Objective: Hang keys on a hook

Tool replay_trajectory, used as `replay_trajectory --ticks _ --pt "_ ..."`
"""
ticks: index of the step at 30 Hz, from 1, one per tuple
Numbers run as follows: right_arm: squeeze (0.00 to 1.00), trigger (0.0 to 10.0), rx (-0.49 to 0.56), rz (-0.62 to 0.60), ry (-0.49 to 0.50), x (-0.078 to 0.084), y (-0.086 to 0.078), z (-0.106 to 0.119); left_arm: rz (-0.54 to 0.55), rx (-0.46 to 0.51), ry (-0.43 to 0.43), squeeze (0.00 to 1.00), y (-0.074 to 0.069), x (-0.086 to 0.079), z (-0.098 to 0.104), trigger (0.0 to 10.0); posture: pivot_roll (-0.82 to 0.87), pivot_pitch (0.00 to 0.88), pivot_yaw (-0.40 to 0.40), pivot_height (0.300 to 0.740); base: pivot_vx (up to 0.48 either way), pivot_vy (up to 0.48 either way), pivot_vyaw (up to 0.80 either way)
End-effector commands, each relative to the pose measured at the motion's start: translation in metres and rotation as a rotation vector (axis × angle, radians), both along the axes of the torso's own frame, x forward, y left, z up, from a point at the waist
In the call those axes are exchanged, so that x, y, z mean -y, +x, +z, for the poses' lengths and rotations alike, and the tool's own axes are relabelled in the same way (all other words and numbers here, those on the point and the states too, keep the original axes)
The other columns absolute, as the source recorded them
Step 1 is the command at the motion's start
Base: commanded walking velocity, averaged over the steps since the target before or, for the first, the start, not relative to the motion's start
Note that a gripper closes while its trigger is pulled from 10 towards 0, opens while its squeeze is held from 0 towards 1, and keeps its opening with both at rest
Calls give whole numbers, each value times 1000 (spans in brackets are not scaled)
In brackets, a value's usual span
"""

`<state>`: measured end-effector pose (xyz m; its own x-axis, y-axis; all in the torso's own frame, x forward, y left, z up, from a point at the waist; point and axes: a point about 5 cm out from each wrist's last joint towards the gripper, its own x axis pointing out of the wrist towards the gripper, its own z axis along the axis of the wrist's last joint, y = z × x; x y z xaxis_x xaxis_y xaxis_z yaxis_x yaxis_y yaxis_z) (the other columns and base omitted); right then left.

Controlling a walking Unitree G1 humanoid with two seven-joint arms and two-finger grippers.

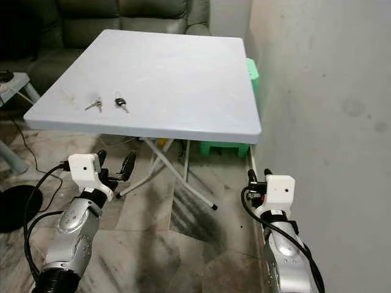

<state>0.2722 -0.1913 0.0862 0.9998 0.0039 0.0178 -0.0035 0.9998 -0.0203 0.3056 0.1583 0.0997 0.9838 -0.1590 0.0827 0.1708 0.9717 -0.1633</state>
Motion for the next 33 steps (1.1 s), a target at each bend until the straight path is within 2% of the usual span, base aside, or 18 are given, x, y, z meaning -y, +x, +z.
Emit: replay_trajectory --ticks 1,19,33 --pt "0 10000 7 6 4 -2 0 2 11 4 3 0 1 -3 3 10000 -20 67 0 740 0 480 0" --pt "0 10000 3 9 6 -3 -1 2 7 2 -5 0 1 -2 3 10000 -23 64 0 740 0 480 0" --pt "0 10000 0 21 6 -4 0 1 50 -28 -22 0 3 -4 1 10000 -22 48 -2 740 0 20 0"
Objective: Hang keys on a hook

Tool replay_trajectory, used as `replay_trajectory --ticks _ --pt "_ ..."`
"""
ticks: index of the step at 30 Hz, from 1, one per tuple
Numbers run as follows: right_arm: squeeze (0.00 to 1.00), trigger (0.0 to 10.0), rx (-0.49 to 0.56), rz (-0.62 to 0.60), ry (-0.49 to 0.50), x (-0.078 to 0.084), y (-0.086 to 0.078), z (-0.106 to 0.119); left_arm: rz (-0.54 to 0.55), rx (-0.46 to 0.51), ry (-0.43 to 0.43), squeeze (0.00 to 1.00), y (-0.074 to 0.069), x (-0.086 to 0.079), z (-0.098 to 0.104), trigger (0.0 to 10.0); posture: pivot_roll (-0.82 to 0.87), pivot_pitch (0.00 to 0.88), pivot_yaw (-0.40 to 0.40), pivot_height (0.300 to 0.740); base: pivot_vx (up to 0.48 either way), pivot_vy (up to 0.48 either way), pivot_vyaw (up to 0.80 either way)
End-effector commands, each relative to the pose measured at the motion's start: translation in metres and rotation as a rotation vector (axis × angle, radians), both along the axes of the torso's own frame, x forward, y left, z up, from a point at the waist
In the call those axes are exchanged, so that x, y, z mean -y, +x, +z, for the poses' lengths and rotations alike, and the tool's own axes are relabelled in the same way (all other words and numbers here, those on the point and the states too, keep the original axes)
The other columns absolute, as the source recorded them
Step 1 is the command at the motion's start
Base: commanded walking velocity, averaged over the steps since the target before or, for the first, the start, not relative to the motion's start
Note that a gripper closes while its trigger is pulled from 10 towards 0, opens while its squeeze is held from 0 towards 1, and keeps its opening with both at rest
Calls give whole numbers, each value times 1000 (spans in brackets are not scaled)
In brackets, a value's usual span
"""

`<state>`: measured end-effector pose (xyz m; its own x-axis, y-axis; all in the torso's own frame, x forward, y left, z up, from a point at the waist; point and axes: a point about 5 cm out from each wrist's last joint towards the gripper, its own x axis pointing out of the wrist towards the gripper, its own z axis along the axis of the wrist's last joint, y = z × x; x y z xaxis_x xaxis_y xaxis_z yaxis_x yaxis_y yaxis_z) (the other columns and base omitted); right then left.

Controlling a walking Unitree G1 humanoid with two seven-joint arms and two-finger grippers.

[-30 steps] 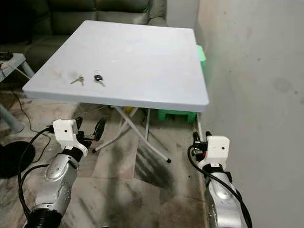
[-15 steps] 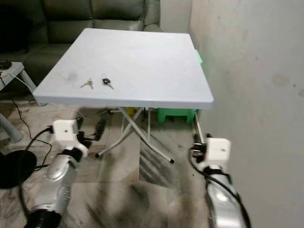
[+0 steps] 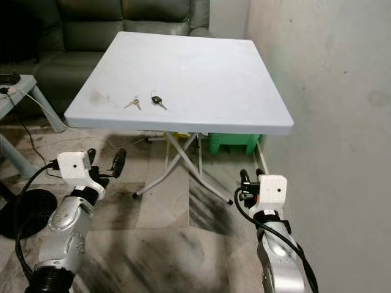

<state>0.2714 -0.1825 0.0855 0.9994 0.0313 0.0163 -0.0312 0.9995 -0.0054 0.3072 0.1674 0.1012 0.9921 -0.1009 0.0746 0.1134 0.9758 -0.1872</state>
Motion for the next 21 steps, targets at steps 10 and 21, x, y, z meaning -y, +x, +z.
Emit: replay_trajectory --ticks 10,21 --pt "0 10000 5 -2 -7 3 1 2 -11 -31 20 0 2 3 -1 10000 -15 51 -4 740 0 0 0" --pt "0 10000 8 -1 -3 2 2 3 -28 -28 51 0 2 4 1 10000 -6 65 -2 740 152 0 0"
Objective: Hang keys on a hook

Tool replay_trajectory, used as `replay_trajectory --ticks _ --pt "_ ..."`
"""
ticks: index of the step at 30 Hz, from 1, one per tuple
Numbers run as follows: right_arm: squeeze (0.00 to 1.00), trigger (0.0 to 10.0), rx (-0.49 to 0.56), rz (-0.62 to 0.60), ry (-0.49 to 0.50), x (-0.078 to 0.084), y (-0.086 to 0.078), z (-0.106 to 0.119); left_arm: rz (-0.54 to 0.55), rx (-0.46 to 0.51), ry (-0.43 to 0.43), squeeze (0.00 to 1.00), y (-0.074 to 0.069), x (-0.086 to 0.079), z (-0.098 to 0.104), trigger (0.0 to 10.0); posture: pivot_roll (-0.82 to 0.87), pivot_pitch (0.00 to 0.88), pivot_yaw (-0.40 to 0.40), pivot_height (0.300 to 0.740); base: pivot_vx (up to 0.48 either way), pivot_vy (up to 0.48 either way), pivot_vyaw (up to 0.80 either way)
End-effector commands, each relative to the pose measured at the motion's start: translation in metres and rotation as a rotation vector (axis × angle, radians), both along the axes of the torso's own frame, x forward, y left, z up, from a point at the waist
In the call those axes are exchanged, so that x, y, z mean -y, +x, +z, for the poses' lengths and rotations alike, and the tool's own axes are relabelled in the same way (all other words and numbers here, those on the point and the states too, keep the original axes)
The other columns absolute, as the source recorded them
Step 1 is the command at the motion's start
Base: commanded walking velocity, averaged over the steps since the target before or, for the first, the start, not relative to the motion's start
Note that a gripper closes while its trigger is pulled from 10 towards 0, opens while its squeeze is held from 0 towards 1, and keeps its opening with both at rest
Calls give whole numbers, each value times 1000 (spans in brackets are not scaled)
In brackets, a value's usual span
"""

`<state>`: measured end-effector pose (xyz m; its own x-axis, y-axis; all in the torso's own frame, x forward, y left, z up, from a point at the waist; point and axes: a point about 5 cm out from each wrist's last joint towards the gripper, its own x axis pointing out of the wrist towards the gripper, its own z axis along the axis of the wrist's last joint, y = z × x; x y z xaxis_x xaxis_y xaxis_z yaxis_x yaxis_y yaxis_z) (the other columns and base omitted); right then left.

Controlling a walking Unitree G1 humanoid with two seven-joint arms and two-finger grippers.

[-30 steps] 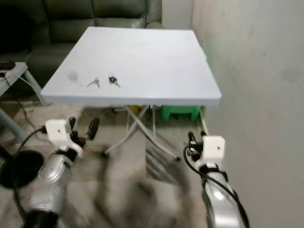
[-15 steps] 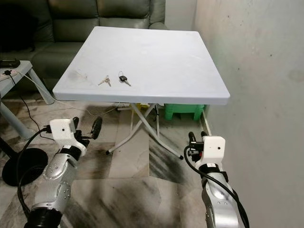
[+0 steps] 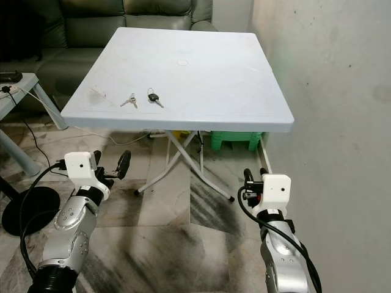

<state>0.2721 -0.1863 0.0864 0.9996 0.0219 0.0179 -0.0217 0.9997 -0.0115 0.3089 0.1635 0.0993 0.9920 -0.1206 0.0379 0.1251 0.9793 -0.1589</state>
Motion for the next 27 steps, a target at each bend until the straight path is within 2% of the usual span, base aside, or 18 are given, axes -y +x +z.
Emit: replay_trajectory --ticks 1,17,27 --pt "0 10000 6 10 4 -2 1 2 -13 5 24 0 0 1 3 10000 -4 68 -2 740 401 0 0" --pt "0 10000 7 10 -23 -2 2 2 -54 20 62 0 2 7 6 10000 -6 71 7 740 454 0 0" --pt "0 10000 1 9 -23 -2 2 1 -58 19 67 0 1 8 6 10000 -6 72 7 740 458 0 704"
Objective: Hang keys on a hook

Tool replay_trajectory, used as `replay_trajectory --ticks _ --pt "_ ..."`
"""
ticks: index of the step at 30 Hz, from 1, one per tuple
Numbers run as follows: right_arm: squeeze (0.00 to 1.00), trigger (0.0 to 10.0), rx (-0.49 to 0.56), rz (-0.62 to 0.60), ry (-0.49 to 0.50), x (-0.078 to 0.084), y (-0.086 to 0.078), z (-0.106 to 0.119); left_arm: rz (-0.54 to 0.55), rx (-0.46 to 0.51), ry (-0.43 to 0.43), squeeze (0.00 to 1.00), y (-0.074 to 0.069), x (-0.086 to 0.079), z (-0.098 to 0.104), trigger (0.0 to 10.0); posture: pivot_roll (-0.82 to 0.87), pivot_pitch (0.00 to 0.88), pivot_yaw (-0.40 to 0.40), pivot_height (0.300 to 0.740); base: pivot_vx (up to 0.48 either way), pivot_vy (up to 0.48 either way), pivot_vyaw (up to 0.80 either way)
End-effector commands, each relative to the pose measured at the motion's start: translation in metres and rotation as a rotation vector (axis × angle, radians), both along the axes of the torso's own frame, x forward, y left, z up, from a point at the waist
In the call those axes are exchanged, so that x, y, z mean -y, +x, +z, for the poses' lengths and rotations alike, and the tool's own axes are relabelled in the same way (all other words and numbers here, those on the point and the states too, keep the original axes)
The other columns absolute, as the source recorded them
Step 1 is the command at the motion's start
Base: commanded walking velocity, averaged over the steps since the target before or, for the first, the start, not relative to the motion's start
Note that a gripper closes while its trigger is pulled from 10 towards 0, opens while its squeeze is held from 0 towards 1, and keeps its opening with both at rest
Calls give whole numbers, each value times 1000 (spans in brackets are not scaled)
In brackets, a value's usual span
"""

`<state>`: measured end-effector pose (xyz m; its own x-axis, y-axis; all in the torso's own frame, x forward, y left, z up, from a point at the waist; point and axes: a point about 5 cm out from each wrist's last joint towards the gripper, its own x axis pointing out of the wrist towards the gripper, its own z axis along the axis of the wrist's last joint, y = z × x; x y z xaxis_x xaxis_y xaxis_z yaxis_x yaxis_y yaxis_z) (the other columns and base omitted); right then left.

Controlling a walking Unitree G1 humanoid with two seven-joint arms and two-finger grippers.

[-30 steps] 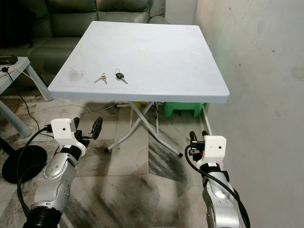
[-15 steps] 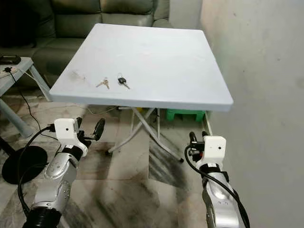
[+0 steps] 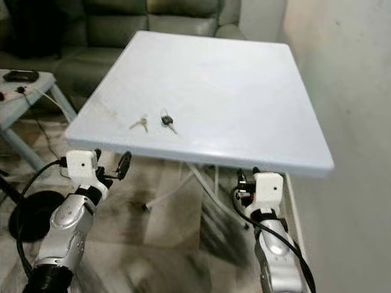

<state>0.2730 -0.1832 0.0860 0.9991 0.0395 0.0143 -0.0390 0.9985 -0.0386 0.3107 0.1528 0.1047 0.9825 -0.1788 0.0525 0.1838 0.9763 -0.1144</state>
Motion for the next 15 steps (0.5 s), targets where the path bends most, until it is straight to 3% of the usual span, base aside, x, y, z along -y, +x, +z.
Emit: replay_trajectory --ticks 1,9,15 --pt "0 10000 3 -7 3 1 1 2 0 -2 25 0 0 -2 0 10000 -5 72 6 740 458 0 800" --pt "0 10000 1 -2 -5 1 1 1 2 -3 26 0 -1 -2 -1 10000 -4 68 2 740 455 0 800" --pt "0 10000 6 3 -3 2 2 2 2 -3 23 0 -2 -2 -1 10000 -5 64 -2 740 449 0 0"
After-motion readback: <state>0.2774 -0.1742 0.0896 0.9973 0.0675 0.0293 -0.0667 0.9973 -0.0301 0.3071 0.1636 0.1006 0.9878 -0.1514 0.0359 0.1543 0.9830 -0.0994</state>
